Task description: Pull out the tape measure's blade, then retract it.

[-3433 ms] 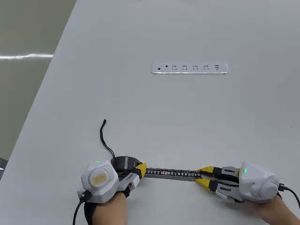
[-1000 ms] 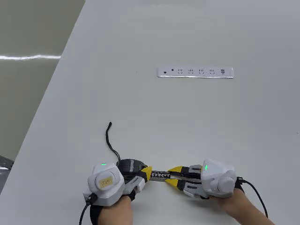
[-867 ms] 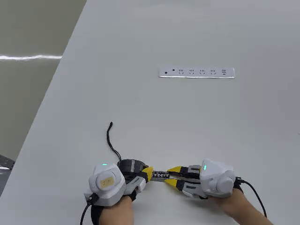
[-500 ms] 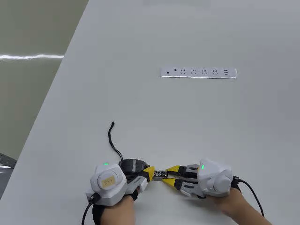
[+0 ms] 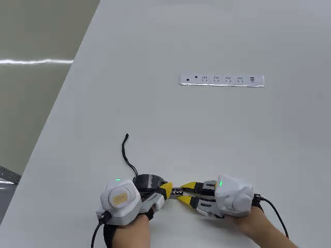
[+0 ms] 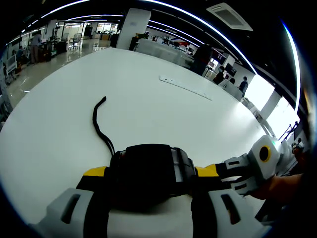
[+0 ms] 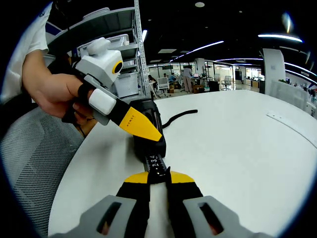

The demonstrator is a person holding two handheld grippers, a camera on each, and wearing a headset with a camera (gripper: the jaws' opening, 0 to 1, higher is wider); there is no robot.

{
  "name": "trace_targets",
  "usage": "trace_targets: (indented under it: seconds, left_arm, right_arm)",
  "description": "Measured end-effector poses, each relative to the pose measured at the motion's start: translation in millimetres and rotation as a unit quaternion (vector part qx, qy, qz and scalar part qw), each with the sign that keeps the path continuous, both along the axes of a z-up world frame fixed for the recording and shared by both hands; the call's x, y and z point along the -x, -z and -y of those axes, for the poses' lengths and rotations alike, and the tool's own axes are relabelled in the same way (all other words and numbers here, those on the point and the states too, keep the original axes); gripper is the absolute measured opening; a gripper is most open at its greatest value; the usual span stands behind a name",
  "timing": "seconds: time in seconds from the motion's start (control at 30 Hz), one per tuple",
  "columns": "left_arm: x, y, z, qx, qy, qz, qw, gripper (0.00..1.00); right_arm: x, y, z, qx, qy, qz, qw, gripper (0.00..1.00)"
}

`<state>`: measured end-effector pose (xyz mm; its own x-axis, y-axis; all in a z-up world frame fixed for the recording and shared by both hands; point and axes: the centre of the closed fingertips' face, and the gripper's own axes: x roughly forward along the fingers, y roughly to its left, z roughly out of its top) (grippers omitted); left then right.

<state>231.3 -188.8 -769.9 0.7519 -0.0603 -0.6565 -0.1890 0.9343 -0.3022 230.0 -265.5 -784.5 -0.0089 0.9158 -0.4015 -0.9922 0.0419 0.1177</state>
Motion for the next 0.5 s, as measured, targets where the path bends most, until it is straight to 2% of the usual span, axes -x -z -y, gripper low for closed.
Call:
trace_targets:
  seconds: [0.5]
  left_arm:
    - [0.4, -0.5, -0.2, 0.007, -0.001, 0.001, 1.0, 0.64]
  right_arm:
    - [1.7, 1.4, -11.1, 0.002, -0.009, -0.001, 1.0, 0.12]
